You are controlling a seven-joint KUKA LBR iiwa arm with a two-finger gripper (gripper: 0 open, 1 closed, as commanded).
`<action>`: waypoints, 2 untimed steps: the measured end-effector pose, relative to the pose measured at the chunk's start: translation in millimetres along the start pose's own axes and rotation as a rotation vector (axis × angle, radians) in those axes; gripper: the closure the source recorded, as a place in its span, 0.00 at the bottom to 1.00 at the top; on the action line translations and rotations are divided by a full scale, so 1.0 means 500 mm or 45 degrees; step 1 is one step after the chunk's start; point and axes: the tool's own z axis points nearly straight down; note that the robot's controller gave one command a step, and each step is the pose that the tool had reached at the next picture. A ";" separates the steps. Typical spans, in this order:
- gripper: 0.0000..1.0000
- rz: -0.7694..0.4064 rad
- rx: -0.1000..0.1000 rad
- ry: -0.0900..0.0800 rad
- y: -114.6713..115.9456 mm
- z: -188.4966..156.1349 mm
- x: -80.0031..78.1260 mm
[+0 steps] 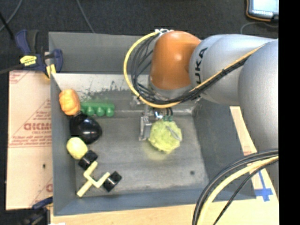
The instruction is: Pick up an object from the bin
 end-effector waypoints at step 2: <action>0.00 -0.091 0.001 0.002 -0.135 0.089 0.110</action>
Offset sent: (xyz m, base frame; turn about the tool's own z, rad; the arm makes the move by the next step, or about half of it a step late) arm -0.0692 -0.0866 -0.0371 -0.0807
